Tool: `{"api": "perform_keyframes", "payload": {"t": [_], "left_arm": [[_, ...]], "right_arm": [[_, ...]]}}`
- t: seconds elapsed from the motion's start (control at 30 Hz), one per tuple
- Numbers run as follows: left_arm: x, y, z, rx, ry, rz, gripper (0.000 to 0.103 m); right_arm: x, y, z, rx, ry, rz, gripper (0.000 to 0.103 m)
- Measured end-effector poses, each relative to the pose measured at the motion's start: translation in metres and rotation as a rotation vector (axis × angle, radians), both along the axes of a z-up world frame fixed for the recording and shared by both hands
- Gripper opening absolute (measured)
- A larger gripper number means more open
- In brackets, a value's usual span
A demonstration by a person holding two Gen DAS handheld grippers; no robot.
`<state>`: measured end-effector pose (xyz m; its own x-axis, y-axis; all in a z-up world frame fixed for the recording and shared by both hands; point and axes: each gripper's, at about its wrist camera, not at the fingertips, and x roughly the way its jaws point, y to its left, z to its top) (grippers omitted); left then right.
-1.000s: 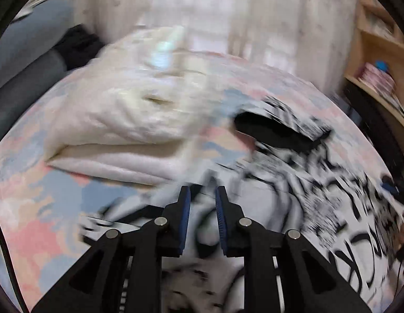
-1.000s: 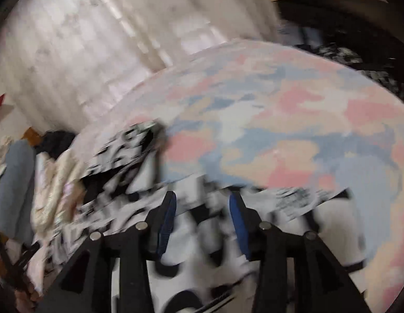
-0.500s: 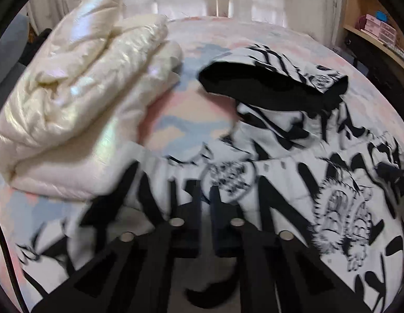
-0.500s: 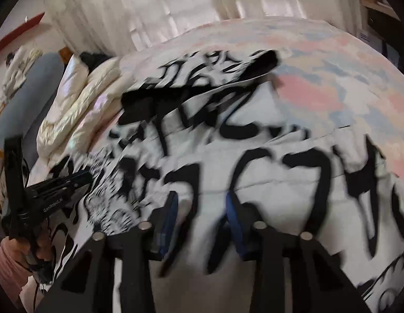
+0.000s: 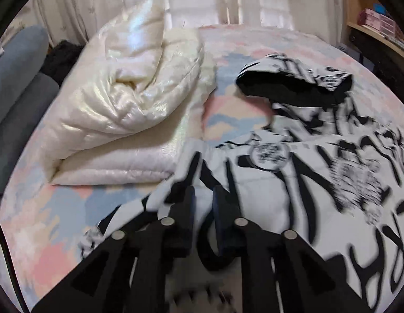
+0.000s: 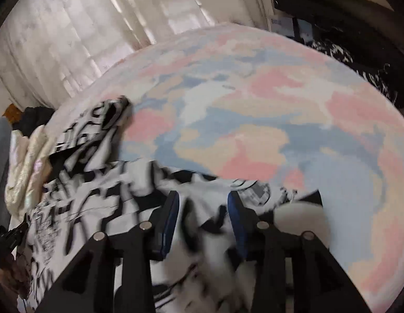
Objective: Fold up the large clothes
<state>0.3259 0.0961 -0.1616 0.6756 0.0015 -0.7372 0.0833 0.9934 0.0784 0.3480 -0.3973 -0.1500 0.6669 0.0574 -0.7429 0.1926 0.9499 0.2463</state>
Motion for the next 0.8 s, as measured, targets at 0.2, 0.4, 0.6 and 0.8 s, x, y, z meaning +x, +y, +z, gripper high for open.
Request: {"api": "perform_keyframes", "payload": {"t": [0.2,0.4,0.6,0.8], "left_arm": [[-0.077,-0.029,0.015,-0.108,-0.003,-0.016,0.015],[-0.136,-0.043,-0.020,-0.117,0.031,0.038,0.015],[-0.153,0.007,-0.031,-0.194,0.042,0.212,0.016],[-0.161,0.056,-0.032,-0.334,0.010,0.283,0.016]], "right_arm": [[-0.058,0.080,0.029,0.028,-0.060,0.184,0.040],[-0.109,0.157,0.010,0.087,-0.019,0.354,0.040],[-0.134,0.123,-0.022,0.072,0.040,0.284,0.039],[-0.163,0.027,-0.014,-0.021,0.029,0.047,0.036]]}}
